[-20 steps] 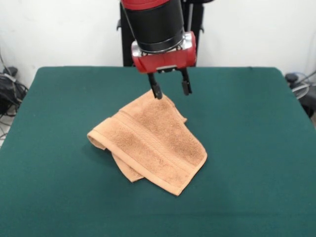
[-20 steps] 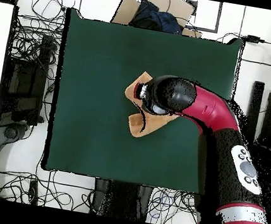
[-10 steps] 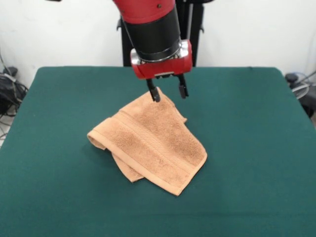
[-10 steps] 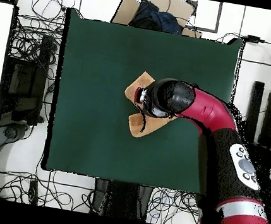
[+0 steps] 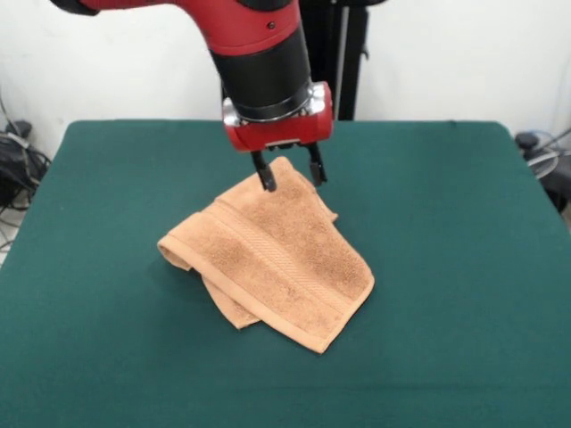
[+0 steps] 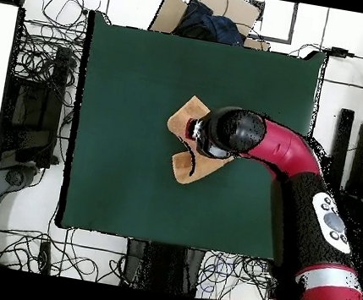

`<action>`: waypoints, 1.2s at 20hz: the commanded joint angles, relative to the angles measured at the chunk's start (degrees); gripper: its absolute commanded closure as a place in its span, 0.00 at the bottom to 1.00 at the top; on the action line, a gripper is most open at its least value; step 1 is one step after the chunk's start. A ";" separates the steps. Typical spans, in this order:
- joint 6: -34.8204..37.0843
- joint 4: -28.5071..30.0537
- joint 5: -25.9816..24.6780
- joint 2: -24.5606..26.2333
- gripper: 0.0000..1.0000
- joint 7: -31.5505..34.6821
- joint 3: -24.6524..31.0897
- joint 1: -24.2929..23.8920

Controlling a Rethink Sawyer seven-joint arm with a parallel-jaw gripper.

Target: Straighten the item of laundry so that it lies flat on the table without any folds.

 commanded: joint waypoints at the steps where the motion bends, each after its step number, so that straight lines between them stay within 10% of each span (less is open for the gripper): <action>1: 6.08 -5.86 -6.90 -1.90 0.00 -9.35 1.71 1.64; 24: 8.62 -7.59 -7.33 2.03 0.00 -12.12 5.43 -2.42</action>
